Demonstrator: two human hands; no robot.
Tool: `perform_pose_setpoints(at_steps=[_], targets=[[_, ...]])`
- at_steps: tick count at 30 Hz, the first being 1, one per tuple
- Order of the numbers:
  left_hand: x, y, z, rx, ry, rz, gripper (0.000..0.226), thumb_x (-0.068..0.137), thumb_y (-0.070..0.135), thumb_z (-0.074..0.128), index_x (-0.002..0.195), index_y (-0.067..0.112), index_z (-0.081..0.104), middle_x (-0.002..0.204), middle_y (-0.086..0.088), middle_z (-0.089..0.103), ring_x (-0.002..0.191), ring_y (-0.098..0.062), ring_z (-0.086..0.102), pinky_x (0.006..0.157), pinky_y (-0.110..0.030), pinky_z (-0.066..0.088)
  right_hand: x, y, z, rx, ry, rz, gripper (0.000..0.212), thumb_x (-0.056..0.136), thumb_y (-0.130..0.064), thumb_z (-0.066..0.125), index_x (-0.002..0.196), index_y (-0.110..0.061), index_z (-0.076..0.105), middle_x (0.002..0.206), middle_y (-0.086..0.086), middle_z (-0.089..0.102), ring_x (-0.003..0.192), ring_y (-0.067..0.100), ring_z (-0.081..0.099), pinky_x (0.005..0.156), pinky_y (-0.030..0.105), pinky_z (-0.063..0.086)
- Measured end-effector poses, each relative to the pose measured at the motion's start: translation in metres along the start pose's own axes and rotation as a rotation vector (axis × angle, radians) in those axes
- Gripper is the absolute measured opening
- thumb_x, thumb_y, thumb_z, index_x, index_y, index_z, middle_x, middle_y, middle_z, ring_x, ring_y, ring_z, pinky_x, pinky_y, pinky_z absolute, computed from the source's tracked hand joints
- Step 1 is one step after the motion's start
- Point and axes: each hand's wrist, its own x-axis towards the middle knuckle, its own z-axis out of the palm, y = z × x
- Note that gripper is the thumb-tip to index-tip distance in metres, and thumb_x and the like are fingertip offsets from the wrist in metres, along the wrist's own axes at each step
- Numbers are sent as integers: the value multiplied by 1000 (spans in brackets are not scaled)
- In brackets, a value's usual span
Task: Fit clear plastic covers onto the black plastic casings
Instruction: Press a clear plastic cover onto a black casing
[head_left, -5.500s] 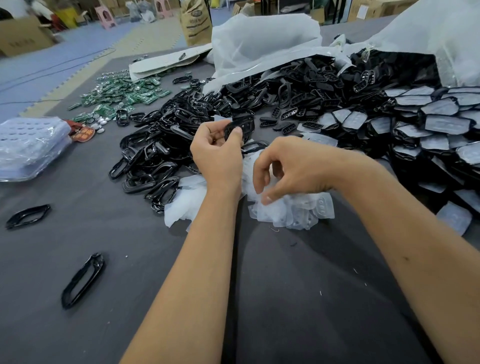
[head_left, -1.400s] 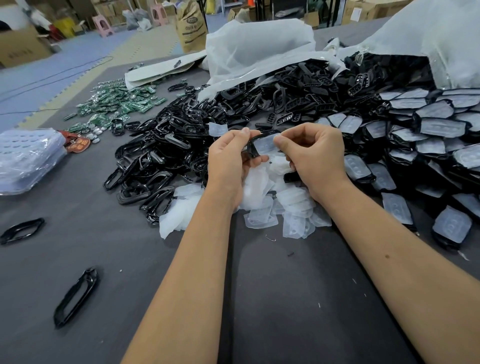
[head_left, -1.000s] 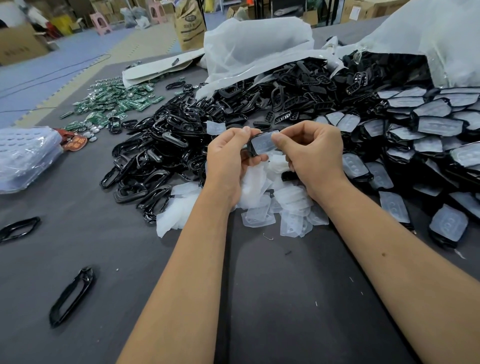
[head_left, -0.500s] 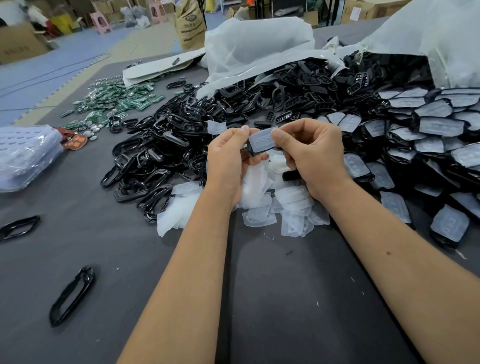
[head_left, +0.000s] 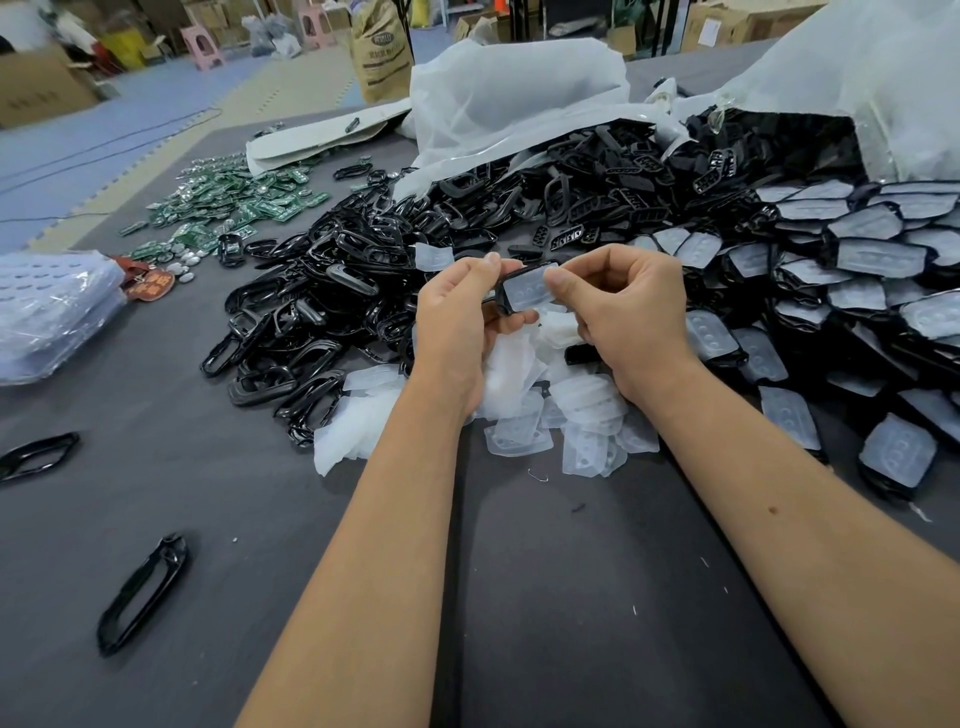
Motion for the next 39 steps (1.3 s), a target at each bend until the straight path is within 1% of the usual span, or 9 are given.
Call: perform_pose_setpoints(at_steps=[5, 11, 18, 21, 23, 25, 27, 33, 39], targets=[[0, 0, 0, -3, -7, -2, 26, 104, 19, 56, 96, 1, 73, 91, -16, 74, 68, -31, 69, 58, -26, 55, 0, 2, 0, -15, 14, -9, 12, 82, -25, 86, 77, -19, 76, 71, 3, 75, 54, 8, 61, 53, 20, 45], [0, 0, 0, -9, 11, -6, 28, 105, 17, 54, 93, 0, 72, 84, -11, 74, 63, -26, 68, 58, -27, 55, -2, -2, 0, 85, -48, -70, 13, 83, -17, 85, 75, -22, 75, 70, 3, 74, 52, 4, 58, 51, 16, 45], [-1, 1, 1, -17, -5, -10, 27, 105, 18, 55, 96, -1, 72, 87, -16, 73, 67, -30, 67, 57, -23, 54, 1, 1, 0, -32, 22, -21, 13, 81, -24, 86, 76, -17, 76, 72, 5, 76, 53, 8, 58, 55, 24, 45], [-1, 0, 0, -19, -15, 6, 13, 99, 7, 64, 93, -1, 71, 85, -11, 70, 73, -25, 66, 61, -25, 56, 1, 1, 1, -56, 36, -21, 14, 81, -24, 87, 75, -17, 76, 71, 3, 76, 52, 8, 60, 56, 24, 46], [-2, -2, 0, 23, -34, 43, 5, 93, -4, 69, 94, 0, 71, 81, -9, 70, 71, -20, 66, 64, -24, 56, 1, 1, 1, -68, 42, -24, 14, 80, -24, 87, 75, -17, 76, 70, 4, 75, 52, 9, 60, 55, 24, 46], [-3, -3, -1, 78, -33, 60, 14, 89, -10, 70, 99, 0, 71, 83, -14, 70, 67, -22, 65, 64, -22, 56, 1, 0, 1, -76, 43, -20, 14, 80, -24, 87, 75, -17, 76, 70, 5, 75, 53, 11, 60, 56, 25, 46], [-3, -2, -1, 95, -27, 63, 18, 89, -12, 69, 102, -1, 70, 84, -17, 69, 63, -21, 65, 63, -21, 55, 0, 0, 1, -81, 43, -18, 15, 80, -25, 87, 74, -17, 76, 70, 5, 75, 54, 12, 59, 57, 26, 46], [-3, -1, 0, 110, -15, 61, 16, 91, -10, 65, 92, 5, 71, 90, -20, 73, 71, -21, 68, 63, -25, 55, 0, 0, 2, -97, 42, -29, 16, 80, -26, 88, 74, -17, 76, 64, 0, 72, 50, 10, 57, 55, 26, 46], [-5, 0, 2, 124, -8, 66, 15, 91, -11, 66, 95, 3, 70, 94, -24, 73, 71, -23, 68, 62, -22, 54, 1, 2, 3, -103, 44, -34, 16, 80, -25, 88, 73, -17, 75, 65, 1, 72, 53, 11, 58, 56, 28, 48]])
